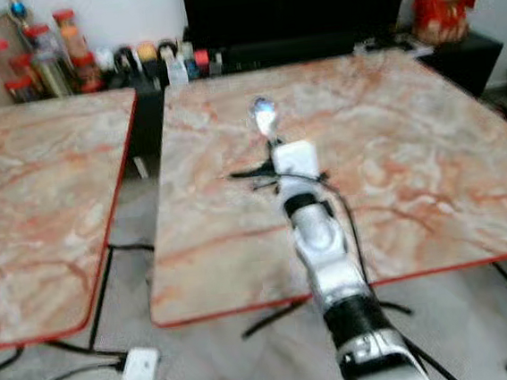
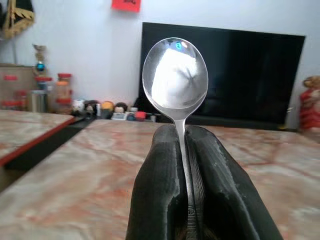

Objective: Setting the table

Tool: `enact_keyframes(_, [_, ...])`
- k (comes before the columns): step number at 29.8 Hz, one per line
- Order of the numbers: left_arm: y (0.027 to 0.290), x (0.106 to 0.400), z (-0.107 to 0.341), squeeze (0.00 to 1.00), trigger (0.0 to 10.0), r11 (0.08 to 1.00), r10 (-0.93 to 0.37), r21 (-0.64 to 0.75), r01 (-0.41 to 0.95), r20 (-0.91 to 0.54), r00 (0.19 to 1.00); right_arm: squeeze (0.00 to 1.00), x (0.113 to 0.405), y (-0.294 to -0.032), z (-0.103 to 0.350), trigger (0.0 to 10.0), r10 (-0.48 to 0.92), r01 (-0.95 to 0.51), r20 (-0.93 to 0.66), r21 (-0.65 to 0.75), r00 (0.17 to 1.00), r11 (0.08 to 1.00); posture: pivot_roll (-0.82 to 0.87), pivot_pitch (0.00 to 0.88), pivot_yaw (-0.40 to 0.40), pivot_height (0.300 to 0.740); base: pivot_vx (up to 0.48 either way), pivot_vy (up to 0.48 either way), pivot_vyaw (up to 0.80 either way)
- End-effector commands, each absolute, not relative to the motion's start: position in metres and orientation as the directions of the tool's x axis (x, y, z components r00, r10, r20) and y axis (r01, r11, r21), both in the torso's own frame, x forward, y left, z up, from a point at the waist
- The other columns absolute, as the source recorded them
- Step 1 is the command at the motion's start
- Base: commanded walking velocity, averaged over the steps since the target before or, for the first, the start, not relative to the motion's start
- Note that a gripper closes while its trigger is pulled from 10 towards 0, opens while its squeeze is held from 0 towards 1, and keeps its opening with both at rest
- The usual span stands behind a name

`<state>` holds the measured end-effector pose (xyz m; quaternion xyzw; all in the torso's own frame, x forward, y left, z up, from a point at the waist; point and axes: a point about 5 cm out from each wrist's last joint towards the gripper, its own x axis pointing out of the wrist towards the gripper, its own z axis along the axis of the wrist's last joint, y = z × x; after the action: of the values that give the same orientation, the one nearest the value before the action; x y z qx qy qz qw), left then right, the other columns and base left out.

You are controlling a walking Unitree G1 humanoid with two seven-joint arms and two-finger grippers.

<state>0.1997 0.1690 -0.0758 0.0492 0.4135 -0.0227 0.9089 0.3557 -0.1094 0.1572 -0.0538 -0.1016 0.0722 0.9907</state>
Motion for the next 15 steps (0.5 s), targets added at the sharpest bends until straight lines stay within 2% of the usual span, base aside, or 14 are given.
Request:
enact_keyframes(1, [0.1752, 0.1982, -0.0763, 0.00, 10.0, 0.991, 0.014, 0.095, 0.091, -0.762, 0.648, 0.00, 0.3569, -0.1021, 0.1641, 10.0, 0.172, -0.149, 0.215, -0.118, 0.961, 0.982, -0.08, 0.000, 0.023, 0.740, 0.000, -0.458, 0.00])
enact_keyframes(15, [0.1746, 0.1975, -0.0768, 0.00, 10.0, 0.992, 0.016, 0.092, 0.085, -0.764, 0.645, 0.00, 0.3559, -0.1033, 0.1610, 10.0, 0.161, -0.139, 0.205, -0.117, 0.965, 0.983, -0.08, 0.000, 0.023, 0.740, 0.000, -0.450, 0.00])
